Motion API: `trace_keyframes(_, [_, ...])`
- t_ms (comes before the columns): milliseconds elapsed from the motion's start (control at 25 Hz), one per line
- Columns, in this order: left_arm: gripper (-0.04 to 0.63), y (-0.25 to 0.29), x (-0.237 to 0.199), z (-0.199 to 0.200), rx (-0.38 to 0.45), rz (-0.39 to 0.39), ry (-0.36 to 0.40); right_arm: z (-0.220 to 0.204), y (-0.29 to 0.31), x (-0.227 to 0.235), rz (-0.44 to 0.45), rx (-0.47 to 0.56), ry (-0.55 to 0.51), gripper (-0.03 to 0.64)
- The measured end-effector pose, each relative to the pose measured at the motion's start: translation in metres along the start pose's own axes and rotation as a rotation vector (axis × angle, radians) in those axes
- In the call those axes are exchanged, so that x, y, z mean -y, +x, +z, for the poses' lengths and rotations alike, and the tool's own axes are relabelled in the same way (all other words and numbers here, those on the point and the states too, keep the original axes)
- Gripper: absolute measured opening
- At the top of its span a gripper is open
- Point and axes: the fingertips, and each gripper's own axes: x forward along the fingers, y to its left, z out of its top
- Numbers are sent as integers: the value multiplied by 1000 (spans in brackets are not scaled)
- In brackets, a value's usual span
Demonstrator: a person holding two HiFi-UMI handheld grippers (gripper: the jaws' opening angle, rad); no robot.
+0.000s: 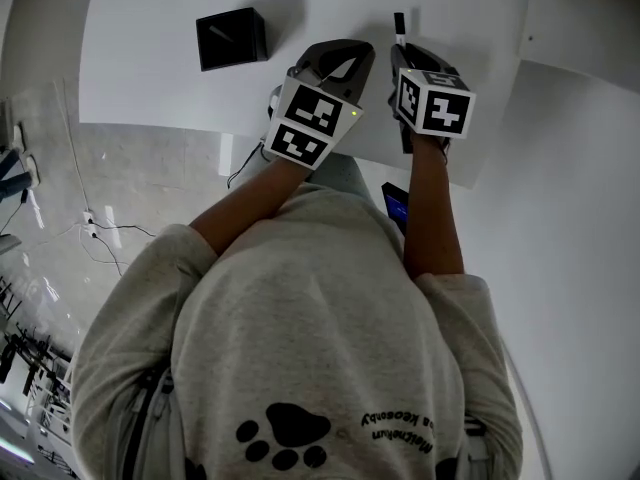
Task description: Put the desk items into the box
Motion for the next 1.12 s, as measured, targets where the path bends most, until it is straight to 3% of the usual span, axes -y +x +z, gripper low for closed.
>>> trace_keyframes(200, [4,-12,8,19,37,-3,31,26,-31,-1,-52,168,1,74])
trace_keyframes(760, [4,-56,21,46,124,33,103,50,-103,-22,-157,555,-52,74])
trace_keyframes(1120, [5,-79,23,63,179,67,112,63,-127,-53,-129,665,-122,74])
